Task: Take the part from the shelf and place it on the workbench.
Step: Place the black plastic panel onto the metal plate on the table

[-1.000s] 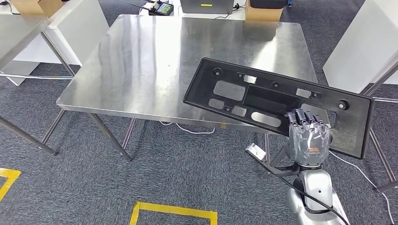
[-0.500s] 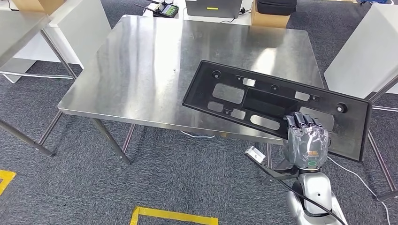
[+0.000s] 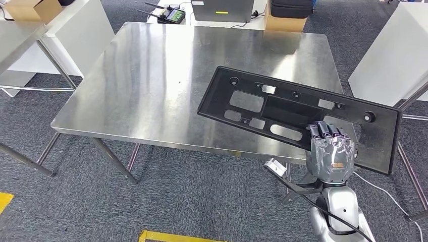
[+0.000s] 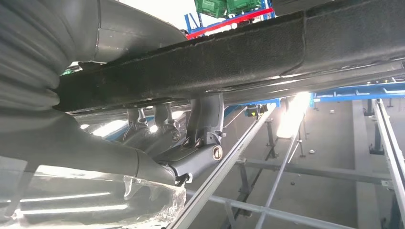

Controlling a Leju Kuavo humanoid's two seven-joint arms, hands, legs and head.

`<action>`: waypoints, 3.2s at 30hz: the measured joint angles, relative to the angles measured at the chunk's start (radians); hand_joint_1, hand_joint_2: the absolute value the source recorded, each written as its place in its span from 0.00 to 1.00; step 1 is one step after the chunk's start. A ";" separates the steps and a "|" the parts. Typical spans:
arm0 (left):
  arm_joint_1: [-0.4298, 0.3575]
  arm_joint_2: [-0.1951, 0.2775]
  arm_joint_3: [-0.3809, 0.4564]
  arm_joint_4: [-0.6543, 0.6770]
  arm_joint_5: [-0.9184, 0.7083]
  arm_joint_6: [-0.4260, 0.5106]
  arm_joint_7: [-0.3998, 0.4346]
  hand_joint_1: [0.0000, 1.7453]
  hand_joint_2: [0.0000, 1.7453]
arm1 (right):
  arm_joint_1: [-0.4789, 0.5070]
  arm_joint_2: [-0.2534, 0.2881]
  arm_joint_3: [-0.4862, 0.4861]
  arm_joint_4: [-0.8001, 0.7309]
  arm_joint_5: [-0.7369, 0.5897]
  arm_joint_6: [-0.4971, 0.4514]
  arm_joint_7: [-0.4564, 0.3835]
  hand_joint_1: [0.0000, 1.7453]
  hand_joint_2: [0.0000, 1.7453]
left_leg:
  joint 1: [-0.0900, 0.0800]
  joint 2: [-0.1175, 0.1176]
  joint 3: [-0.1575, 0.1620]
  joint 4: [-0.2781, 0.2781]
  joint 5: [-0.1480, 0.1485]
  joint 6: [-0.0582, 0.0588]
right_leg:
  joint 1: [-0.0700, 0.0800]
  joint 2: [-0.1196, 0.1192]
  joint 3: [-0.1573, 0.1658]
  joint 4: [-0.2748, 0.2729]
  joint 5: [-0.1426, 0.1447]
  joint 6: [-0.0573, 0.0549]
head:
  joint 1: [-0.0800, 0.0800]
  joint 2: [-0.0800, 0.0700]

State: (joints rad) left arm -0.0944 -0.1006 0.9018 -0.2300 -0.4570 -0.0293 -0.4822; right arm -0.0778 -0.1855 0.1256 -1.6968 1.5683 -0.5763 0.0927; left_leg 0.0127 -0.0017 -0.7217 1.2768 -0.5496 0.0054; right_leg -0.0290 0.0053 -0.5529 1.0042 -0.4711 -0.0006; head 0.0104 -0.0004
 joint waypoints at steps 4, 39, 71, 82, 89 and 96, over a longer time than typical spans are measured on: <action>-0.001 0.000 0.000 0.000 -0.002 0.000 0.000 0.00 1.00 | -0.004 0.000 0.000 0.000 0.000 0.002 0.000 1.00 1.00 | -0.002 -0.002 0.090 -0.237 0.128 0.012 | 0.003 0.004 0.021 -0.001 -0.021 0.018 | -0.001 0.000; -0.015 -0.001 0.000 -0.001 -0.044 -0.010 0.005 0.00 1.00 | -0.159 0.016 -0.099 0.244 -0.085 0.087 -0.012 1.00 1.00 | 0.002 -0.006 0.111 -0.265 0.116 0.030 | 0.007 0.000 0.033 -0.010 -0.041 0.050 | -0.015 0.000; -0.031 0.002 -0.031 -0.001 -0.153 0.047 -0.027 0.00 1.00 | -0.307 0.060 -0.105 0.556 -0.129 0.167 -0.026 1.00 1.00 | -0.021 -0.013 0.185 -0.276 0.051 0.048 | 0.020 -0.003 -0.060 0.000 0.051 0.030 | -0.018 0.000; -0.028 0.005 -0.047 0.000 -0.136 0.004 -0.036 0.00 1.00 | -0.350 0.092 -0.031 0.643 -0.099 0.177 -0.006 1.00 1.00 | -0.026 -0.013 0.184 -0.276 0.051 0.048 | 0.020 -0.003 -0.058 0.000 0.051 0.030 | -0.018 0.000; -0.022 0.010 -0.044 0.000 -0.125 0.004 -0.029 0.00 1.00 | -0.390 0.125 0.004 0.691 -0.091 0.189 -0.006 0.50 0.50 | -0.027 -0.013 0.184 -0.275 0.051 0.048 | 0.020 -0.003 -0.058 0.000 0.051 0.030 | -0.018 0.000; -0.015 0.012 -0.039 0.000 -0.124 0.015 0.006 0.00 0.25 | -0.422 0.144 0.015 0.730 -0.091 0.197 -0.007 0.00 0.00 | -0.027 -0.012 0.184 -0.276 0.051 0.048 | 0.020 -0.003 -0.058 0.000 0.051 0.030 | -0.018 0.000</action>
State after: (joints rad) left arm -0.1092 -0.0883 0.8628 -0.2304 -0.5808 -0.0147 -0.4763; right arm -0.4993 -0.0419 0.1409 -0.9666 1.4770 -0.3791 0.0861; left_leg -0.0141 -0.0142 -0.5373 1.0013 -0.4984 0.0535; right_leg -0.0092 0.0027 -0.6107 1.0043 -0.4203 0.0298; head -0.0072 -0.0004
